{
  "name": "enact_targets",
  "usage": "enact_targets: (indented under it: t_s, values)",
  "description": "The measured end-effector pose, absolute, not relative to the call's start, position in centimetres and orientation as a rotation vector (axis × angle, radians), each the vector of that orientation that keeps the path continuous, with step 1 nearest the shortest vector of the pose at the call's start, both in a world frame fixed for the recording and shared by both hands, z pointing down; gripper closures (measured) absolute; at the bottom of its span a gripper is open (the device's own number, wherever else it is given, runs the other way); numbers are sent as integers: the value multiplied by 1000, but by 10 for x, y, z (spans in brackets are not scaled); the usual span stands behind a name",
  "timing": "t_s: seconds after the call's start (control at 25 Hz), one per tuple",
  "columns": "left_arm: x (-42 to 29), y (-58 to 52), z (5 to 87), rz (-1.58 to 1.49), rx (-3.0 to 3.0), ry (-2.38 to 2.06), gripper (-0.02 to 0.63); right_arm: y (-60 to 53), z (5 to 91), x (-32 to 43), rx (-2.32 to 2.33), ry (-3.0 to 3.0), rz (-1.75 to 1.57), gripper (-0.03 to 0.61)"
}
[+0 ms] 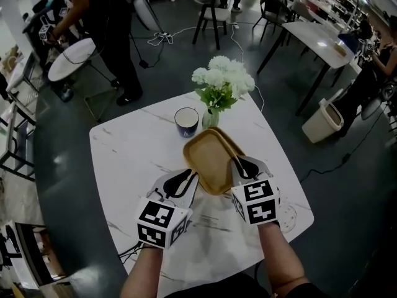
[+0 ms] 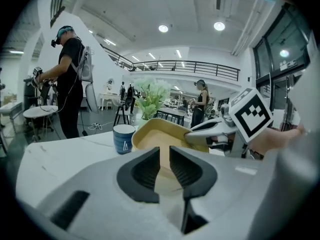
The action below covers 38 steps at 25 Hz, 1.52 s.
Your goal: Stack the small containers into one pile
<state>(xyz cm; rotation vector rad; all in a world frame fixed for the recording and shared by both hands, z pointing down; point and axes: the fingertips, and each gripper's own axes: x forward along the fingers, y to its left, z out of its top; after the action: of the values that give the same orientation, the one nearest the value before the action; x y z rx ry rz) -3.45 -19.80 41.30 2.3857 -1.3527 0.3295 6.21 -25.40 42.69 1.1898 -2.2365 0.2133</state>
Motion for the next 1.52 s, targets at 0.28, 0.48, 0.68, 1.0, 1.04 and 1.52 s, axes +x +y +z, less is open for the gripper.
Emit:
enact_targets:
  t_s: [0.28, 0.48, 0.68, 1.0, 1.04, 1.52]
  values:
    - [-35, -204, 417, 319, 2376, -1361, 554, -279, 417, 65, 1115, -2145, -37, 565]
    - [-32, -207, 419, 310, 2382, -1340, 554, -285, 425, 62, 1076, -2079, -136, 563]
    - [-36, -208, 421, 334, 2375, -1357, 552, -289, 417, 63, 1178, -2135, -135, 466]
    - [-37, -200, 410, 309, 2383, -1400, 566, -273, 403, 71, 1268, -2211, -59, 498]
    - [-39, -200, 409, 313, 2383, -1419, 579, -269, 403, 72, 1273, -2214, -52, 505]
    - [-45, -163, 391, 302, 2413, -1512, 620, -205, 390, 76, 1339, -2266, 24, 578]
